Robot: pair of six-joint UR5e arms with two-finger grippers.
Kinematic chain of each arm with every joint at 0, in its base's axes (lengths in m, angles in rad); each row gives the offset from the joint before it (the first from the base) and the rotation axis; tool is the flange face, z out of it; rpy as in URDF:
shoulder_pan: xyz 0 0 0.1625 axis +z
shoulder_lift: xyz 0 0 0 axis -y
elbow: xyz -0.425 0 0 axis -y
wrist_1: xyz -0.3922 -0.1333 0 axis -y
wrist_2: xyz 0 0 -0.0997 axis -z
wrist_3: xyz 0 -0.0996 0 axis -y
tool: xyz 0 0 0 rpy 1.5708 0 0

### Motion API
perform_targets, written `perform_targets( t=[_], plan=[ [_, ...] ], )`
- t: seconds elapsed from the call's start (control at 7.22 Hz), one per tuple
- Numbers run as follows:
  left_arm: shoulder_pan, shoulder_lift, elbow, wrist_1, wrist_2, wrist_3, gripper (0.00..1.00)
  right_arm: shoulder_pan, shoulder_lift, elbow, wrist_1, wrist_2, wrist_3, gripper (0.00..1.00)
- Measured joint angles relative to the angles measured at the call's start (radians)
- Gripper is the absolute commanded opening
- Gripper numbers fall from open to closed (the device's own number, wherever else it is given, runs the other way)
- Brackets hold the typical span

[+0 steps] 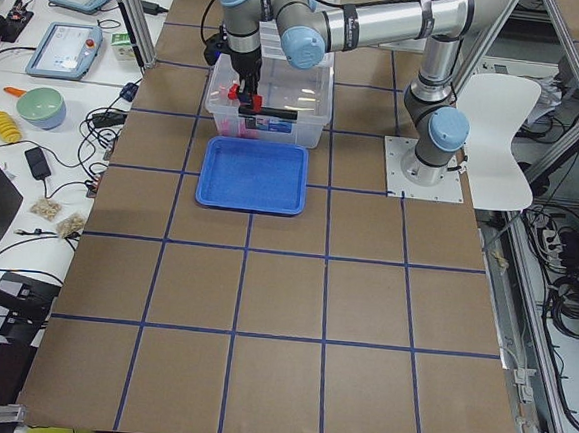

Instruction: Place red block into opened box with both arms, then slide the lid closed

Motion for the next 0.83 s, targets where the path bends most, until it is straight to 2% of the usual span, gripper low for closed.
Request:
perform_targets(
  t=[0.42,0.83],
  plan=[
    [-0.135,-0.014,-0.039,0.019,-0.005,-0.196,0.0,-0.001,-0.002,0.003,0.0,-0.002,0.0,1.0],
    [-0.178,-0.032,-0.178,0.166,-0.067,-0.25,0.0,-0.002,-0.003,0.0,0.001,-0.008,0.0,1.0]
  ],
)
